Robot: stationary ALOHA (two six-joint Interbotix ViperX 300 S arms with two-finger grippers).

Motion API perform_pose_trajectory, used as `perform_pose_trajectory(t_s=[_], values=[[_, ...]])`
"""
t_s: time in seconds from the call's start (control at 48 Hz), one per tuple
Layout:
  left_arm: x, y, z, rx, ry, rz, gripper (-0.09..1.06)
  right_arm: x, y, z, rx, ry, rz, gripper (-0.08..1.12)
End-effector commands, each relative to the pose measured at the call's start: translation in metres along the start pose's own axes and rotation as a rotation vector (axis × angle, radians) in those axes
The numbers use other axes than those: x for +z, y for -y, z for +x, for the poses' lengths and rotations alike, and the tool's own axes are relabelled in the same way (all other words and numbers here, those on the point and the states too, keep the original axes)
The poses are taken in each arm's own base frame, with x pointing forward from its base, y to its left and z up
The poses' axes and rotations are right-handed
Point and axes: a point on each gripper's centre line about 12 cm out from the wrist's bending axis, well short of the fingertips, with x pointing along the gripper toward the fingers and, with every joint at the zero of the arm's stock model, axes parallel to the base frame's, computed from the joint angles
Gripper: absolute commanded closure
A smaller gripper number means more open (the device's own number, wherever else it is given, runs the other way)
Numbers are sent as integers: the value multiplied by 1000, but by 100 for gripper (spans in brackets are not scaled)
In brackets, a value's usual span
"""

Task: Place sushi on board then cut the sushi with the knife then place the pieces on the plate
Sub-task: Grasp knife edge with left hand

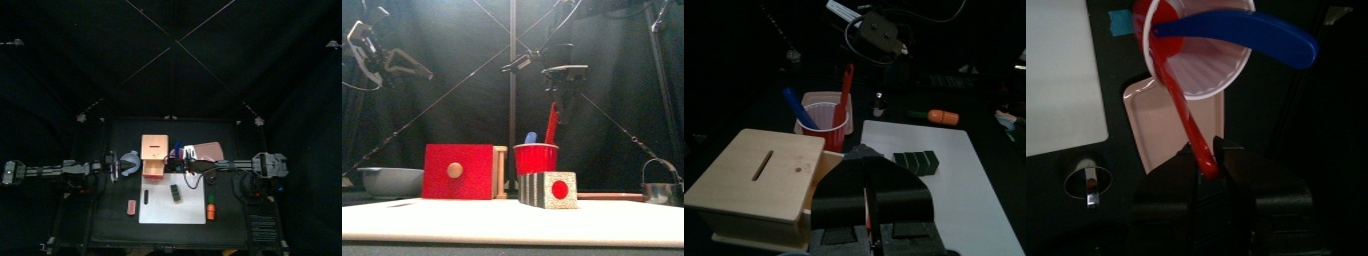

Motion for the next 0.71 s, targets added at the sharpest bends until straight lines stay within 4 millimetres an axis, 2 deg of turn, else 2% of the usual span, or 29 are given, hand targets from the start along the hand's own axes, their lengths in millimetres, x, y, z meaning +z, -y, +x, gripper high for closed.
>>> perform_pose_trajectory(t_s=[0.021,0.333,0.438,0.604,0.708], values=[[5,0,1,2,17,-3,81,-1,6,-12,-6,31,17,47],[5,0,1,3,17,-6,81,-1,2,-12,22,33,33,44],[5,-1,2,4,15,-11,81,-2,1,-17,18,45,27,36],[6,-1,2,5,18,-14,81,-1,-3,-24,7,61,15,15],[6,-1,2,5,17,-14,81,3,-2,-29,-31,75,-11,10]])
